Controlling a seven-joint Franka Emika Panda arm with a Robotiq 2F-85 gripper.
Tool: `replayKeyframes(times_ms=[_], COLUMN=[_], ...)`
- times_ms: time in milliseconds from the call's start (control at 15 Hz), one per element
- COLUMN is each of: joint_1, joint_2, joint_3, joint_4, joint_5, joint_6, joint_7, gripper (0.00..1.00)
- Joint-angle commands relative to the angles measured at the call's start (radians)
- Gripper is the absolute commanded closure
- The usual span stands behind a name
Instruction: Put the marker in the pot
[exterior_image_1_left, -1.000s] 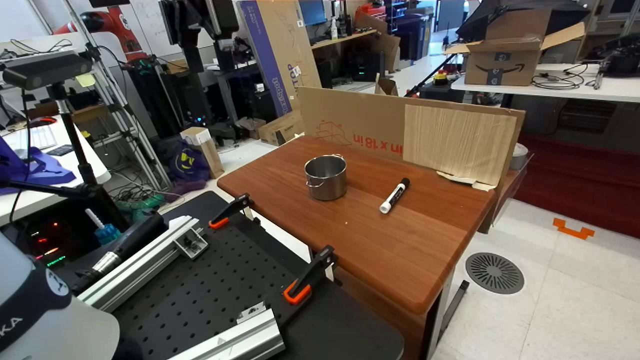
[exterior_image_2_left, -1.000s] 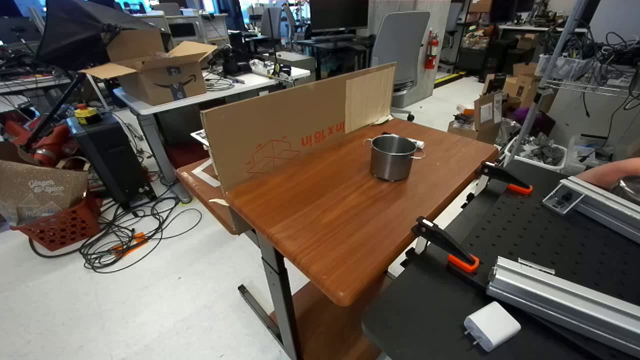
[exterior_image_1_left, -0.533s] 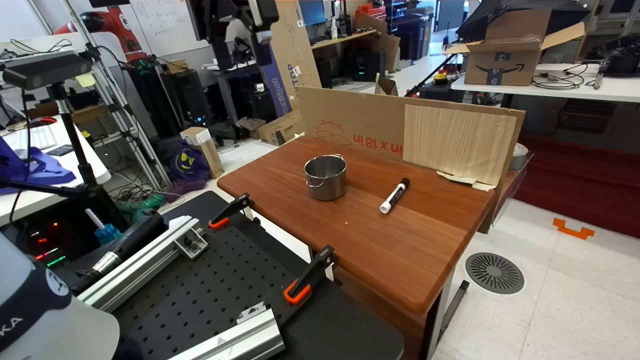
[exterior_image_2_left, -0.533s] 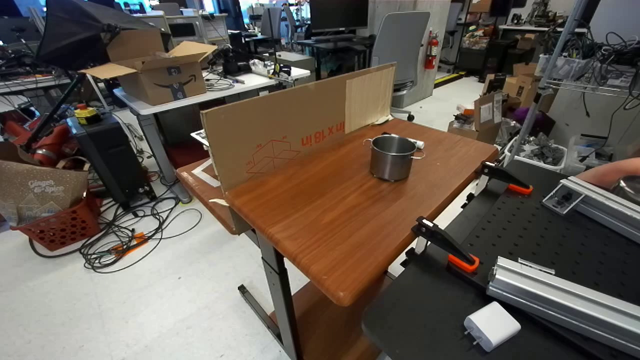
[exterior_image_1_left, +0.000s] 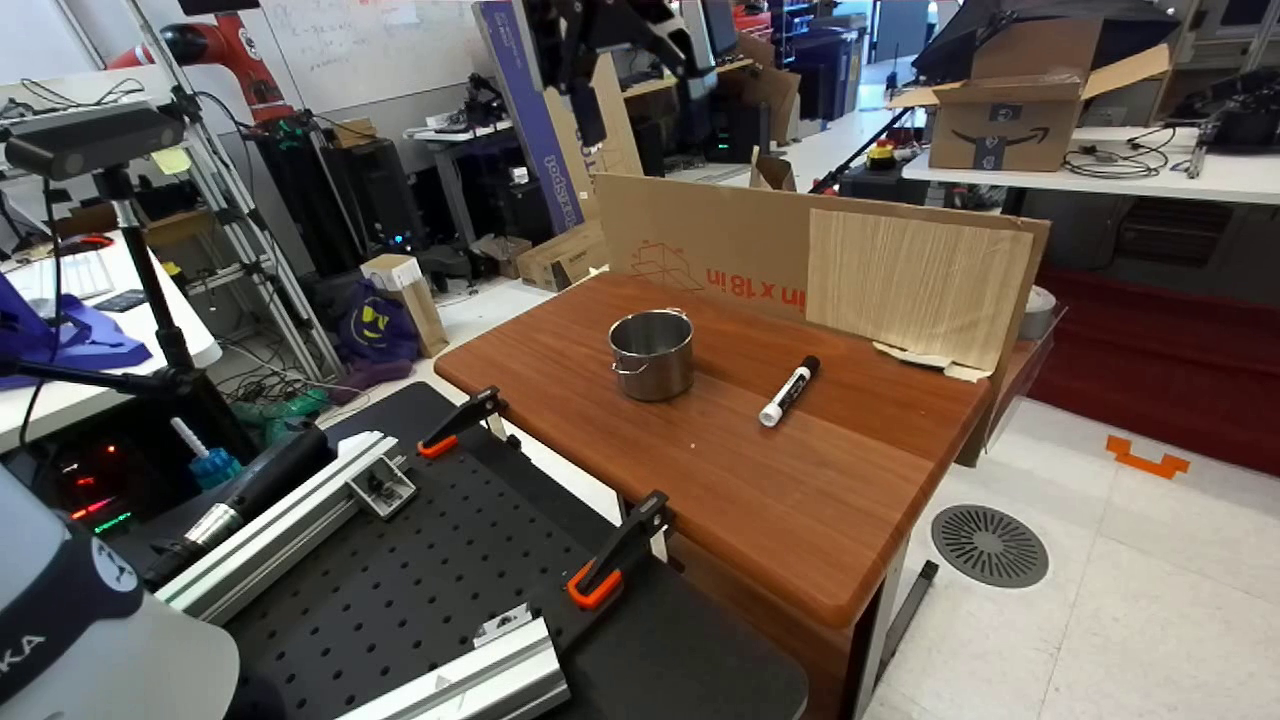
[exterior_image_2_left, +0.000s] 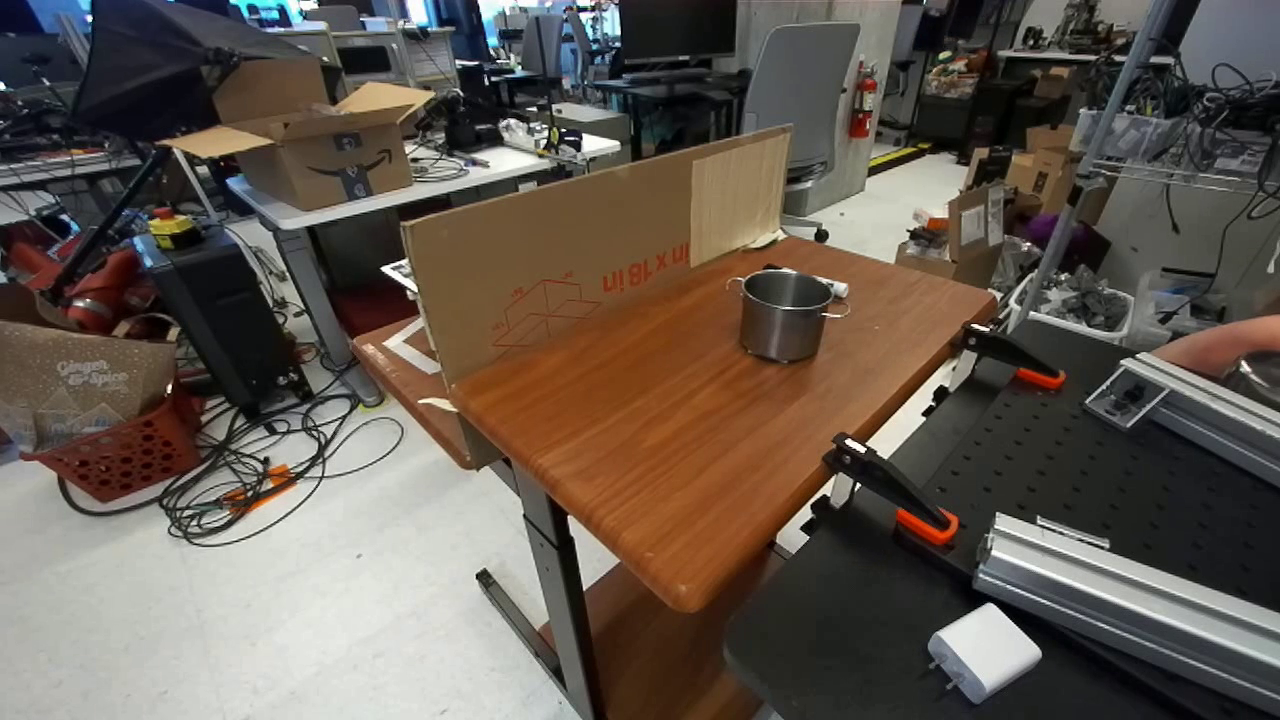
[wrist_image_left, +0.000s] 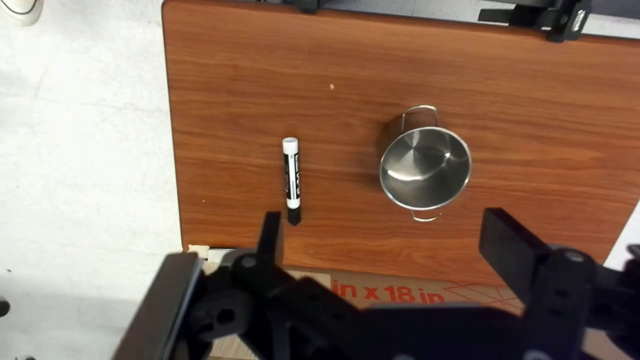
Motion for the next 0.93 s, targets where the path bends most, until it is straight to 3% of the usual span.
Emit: replayKeyframes(times_ms=[0,333,600,867], joint_1=[0.004,-0.009,-0.056,-0.123], joint_2=[0.13,0.336,0.51,0.655], joint_3=[-0.057,-0.091,-0.052,0.008], joint_4=[0.067,0.191,0.314,0.425], joint_5=[0.071,0.252,0.373,0.42], joint_6=[0.103,0.178,0.177,0.174], joint_7=[-0.106,-0.226,-0.264,-0.254], gripper=[0.0,0.0,0.0,0.0])
